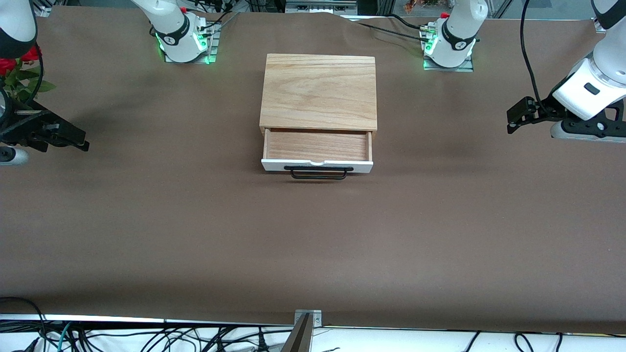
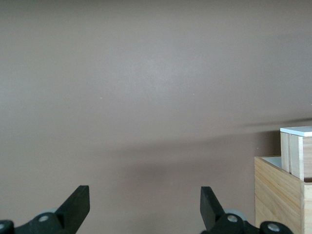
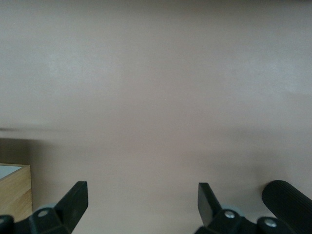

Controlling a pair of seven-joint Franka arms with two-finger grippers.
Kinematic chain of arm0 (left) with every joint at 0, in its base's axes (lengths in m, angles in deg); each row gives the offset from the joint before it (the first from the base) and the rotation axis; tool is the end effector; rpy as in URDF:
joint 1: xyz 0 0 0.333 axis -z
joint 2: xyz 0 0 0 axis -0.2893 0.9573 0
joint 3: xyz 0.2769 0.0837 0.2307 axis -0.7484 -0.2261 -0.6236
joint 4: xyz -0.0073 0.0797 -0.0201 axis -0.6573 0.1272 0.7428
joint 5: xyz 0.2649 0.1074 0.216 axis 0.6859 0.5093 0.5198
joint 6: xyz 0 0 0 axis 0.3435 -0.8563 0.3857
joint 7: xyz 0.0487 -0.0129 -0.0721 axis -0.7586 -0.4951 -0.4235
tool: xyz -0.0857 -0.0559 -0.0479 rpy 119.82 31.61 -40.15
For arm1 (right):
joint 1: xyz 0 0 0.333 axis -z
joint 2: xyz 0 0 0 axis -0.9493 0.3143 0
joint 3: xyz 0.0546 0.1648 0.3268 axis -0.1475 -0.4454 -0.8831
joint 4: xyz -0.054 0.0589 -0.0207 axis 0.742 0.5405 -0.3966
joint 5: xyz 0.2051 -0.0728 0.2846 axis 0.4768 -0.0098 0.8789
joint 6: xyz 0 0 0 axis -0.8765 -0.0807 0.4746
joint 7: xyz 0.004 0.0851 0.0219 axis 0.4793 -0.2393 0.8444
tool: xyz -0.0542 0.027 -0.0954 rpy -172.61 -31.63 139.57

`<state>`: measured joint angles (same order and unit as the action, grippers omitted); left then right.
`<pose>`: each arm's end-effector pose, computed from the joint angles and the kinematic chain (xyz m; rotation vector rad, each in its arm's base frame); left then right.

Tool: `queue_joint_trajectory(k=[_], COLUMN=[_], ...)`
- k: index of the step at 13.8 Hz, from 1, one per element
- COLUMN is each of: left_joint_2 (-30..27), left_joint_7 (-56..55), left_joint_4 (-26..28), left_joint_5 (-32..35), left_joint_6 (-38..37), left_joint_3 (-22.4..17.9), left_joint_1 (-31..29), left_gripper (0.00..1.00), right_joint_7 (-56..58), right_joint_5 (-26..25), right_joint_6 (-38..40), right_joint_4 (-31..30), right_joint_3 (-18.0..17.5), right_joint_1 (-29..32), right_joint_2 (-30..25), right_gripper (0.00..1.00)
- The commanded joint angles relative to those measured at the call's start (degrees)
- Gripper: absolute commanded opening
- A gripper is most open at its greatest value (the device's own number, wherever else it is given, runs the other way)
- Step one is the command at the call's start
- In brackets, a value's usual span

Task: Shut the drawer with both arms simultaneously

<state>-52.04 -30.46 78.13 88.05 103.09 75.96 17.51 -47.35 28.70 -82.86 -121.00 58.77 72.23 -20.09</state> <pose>0.5213 -0.0427 0.6426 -3.1255 0.1064 -0.0254 0.5758 -0.0143 0.6191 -3.1332 -0.0421 0.0013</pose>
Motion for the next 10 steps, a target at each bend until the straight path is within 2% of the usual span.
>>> queue_joint_trajectory(k=[1, 10], left_joint_2=[-0.96, -0.96], left_joint_7=[1.28, 1.19], left_joint_4=[0.83, 0.83], left_joint_5=[-1.17, -1.17], left_joint_6=[0.46, 0.46], left_joint_3=[0.53, 0.53], left_joint_1=[-0.7, -0.7], left_gripper=[1.0, 1.0], right_joint_7=[1.01, 0.92], right_joint_5=[-0.7, -0.26], right_joint_6=[1.0, 1.0], right_joint_4=[1.45, 1.45], right_joint_3=[-0.11, -0.2], right_joint_1=[0.07, 0.07], right_joint_2=[0.46, 0.46], right_gripper=[1.0, 1.0])
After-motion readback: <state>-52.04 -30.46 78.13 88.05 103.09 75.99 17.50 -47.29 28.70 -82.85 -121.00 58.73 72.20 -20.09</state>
